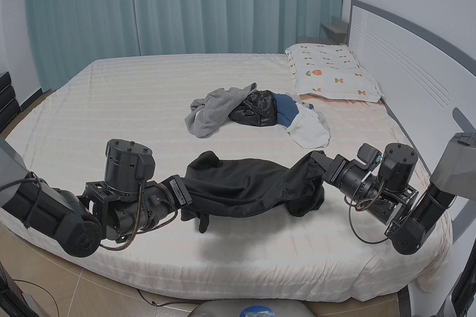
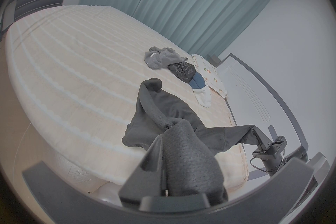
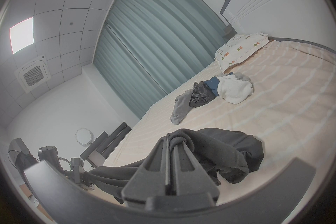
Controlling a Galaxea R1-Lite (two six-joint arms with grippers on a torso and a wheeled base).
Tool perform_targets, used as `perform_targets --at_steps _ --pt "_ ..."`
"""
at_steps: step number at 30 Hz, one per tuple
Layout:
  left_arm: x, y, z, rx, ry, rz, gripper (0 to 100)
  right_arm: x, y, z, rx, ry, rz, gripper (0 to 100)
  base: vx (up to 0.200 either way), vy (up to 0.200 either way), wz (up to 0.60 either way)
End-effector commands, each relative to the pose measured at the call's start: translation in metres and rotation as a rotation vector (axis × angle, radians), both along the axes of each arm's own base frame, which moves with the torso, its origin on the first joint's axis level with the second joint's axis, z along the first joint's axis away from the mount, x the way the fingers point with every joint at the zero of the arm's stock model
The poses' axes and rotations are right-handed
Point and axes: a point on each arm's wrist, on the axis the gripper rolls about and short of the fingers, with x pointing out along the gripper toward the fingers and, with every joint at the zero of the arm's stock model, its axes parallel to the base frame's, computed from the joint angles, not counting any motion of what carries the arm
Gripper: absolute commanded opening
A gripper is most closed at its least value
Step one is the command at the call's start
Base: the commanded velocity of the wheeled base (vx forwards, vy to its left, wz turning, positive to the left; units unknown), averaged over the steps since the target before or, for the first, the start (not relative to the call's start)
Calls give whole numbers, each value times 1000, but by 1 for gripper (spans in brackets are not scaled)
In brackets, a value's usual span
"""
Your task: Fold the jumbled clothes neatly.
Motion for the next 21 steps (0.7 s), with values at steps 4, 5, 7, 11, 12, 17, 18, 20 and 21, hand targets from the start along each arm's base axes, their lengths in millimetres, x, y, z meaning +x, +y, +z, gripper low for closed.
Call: perform_targets --at_steps 4,5,7,11,12,17,18,20,21 --pt "-7 3 -4 5 8 -3 0 -2 0 1 4 1 4 0 0 0 0" --pt "-7 3 -2 -11 -7 -1 0 -3 0 2 4 1 5 0 0 0 0" --pt "-5 3 0 -28 -27 -1 0 -4 0 2 3 1 1 0 0 200 0" --pt "-5 3 0 -29 -32 0 0 -5 -2 3 3 0 -13 0 0 200 0" --pt "-4 3 1 -30 -36 0 0 -5 -2 2 2 3 -12 0 0 200 0" --pt "-4 3 2 -30 -40 1 0 -5 0 0 0 7 -10 0 0 200 0" --pt "-4 4 2 -31 -43 0 0 -5 -1 1 0 6 -10 0 0 200 0" --pt "-4 3 4 -34 -48 0 0 -5 -1 1 1 5 -10 0 0 200 0" --pt "-3 4 4 -34 -48 1 0 -5 -1 1 1 5 -10 0 0 200 0"
